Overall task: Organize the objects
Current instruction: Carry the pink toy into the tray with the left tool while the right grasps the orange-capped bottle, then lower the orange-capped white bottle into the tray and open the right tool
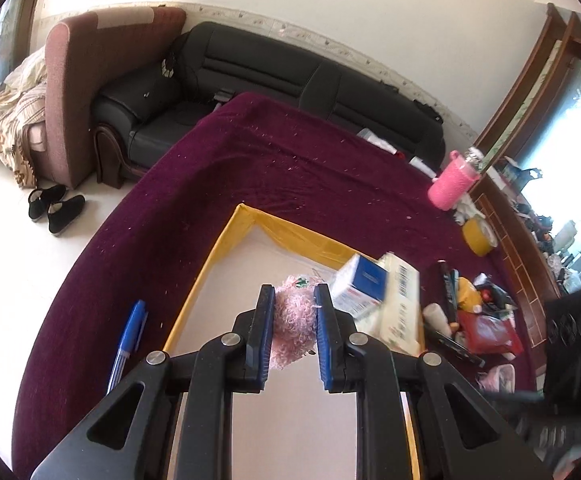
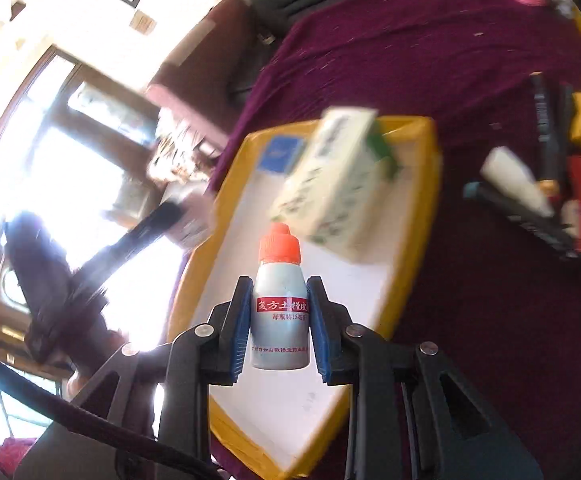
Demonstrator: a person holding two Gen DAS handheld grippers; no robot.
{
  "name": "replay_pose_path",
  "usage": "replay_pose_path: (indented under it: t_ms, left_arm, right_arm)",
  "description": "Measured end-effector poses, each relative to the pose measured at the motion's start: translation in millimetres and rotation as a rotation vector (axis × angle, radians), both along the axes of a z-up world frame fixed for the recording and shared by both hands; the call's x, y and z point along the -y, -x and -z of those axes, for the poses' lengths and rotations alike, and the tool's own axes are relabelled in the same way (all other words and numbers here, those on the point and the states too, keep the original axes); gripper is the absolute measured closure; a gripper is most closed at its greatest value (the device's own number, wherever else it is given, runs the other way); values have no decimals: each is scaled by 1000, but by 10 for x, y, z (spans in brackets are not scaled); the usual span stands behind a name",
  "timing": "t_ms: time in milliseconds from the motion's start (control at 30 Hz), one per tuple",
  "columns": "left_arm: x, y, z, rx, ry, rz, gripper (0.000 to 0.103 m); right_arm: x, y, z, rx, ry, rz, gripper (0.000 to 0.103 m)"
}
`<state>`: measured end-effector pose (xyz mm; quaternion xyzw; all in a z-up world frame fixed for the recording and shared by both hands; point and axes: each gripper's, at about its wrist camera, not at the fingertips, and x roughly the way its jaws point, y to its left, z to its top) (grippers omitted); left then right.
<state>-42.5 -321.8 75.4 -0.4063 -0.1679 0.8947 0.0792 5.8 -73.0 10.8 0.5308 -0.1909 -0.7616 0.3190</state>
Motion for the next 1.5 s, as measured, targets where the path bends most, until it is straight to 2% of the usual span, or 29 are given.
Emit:
replay_pose_path:
  t_ms: [167, 267, 333, 533, 667, 733, 800, 900, 1033, 1167, 1333, 1500]
  left_arm:
    - [70, 407, 247, 75, -20, 8, 87]
    - [107, 545, 347, 96, -35, 14, 87]
    - [127, 591, 375, 92, -33, 11, 87]
    - [162, 648, 416, 71, -47, 27, 87]
    - [144, 667, 436, 61, -53, 38, 76]
    - [164, 678, 424, 49, -72, 32, 54]
    - [192, 662, 389, 28, -107, 23, 49]
    - [221, 607, 299, 10, -108, 8, 49]
    - [258, 343, 176, -38, -47, -67, 44]
    - [315, 52, 296, -29, -75, -130, 42]
    - [323, -157, 483, 16, -65, -186, 42]
    - [339, -313, 519, 45, -73, -212, 42]
  right_arm:
    - [552, 55, 113, -26, -35, -54, 78]
    - [786, 120, 143, -105, -119, -47, 78]
    - [899, 188, 184, -140, -166, -41, 78]
    - [1055, 348, 258, -163, -243, -38, 78]
    - [1192, 402, 270, -203, -292, -55, 78]
    - [1221, 396, 266, -226, -312, -59, 78]
    - [1259, 388, 260, -243, -336, -60, 77]
    - [1271, 381, 222, -251, -332, -62, 69]
    - [1082, 319, 56, -247, -252, -36, 66]
    - [667, 167, -208, -280, -149, 44, 50]
    - [71, -9, -381, -308, -95, 160, 49]
    - [-533, -103, -333, -270, -56, 271, 48]
